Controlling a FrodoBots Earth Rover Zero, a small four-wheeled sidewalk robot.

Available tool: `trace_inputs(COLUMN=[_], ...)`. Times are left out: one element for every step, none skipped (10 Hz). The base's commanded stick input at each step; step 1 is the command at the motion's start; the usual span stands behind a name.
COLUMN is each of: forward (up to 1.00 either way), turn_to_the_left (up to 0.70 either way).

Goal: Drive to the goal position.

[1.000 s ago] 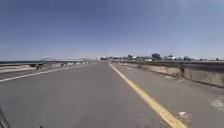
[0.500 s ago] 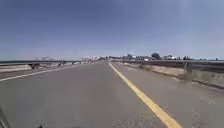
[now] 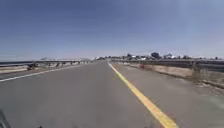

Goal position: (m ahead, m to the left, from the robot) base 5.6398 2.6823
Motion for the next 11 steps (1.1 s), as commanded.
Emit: trace_inputs(forward=[0.85, 0.85, 0.85, 0.85, 0.85, 0.85, 0.85, 0.85, 0.85, 0.85, 0.85], turn_to_the_left=[0.0, 0.0, 0.0, 0.0, 0.0, 0.0, 0.0, 0.0, 0.0, 0.0, 0.0])
